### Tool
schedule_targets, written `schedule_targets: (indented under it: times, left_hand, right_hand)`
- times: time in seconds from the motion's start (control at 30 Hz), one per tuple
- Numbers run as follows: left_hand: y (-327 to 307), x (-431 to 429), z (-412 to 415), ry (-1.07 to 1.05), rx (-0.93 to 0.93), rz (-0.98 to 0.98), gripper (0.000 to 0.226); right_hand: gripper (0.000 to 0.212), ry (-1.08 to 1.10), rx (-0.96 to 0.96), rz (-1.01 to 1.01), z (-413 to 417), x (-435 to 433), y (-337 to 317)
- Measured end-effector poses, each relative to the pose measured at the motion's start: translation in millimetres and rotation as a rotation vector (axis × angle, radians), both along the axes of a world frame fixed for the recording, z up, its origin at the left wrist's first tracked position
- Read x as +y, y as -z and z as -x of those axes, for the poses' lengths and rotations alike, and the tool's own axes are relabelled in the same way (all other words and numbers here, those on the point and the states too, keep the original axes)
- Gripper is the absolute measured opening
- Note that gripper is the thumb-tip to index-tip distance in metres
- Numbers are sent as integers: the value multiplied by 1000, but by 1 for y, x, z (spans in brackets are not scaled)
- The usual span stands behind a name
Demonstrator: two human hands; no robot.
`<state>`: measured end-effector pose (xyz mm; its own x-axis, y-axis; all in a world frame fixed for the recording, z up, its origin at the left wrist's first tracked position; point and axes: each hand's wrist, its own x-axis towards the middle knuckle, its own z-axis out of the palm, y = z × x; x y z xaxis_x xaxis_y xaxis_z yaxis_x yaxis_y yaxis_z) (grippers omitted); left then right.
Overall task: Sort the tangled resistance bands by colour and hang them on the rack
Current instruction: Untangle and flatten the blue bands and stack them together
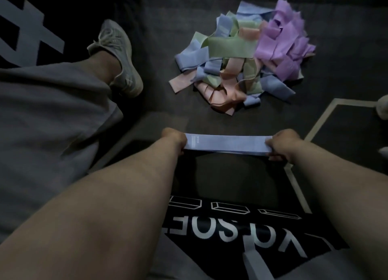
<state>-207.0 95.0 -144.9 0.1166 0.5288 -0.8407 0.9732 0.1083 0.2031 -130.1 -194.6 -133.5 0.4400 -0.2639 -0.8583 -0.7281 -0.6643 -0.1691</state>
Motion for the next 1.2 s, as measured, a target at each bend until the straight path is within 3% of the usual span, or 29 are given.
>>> schedule_targets:
  times: [0.13,0.37,0.53,0.7,0.83,1.07,1.2]
  left_hand:
    - [18,-1,5,-74,46,1,23]
    - [30,3,12,160,47,-107,24]
    - [28,0,6,213,56,-165,17]
    - [29,-5,4,251,19,-157,12]
    - [30,-9,4,200,-15,-101,25]
    - [27,-10,7,134,-60,-36,9]
    - [23,-3,-3,175,-201,-67,7]
  right_hand:
    - [4,22,-41,-8,11,0,17]
    - [9,-73,-132,113,21,-2,31]
    - [22,-112,-153,222,26,4,33]
    - [21,-140,-147,277,28,2,36]
    - [23,-92,-150,225,22,-5,35]
    - [13,-91,-109,93,21,-14,31]
    - [12,-3,-211,19,12,-12,27]
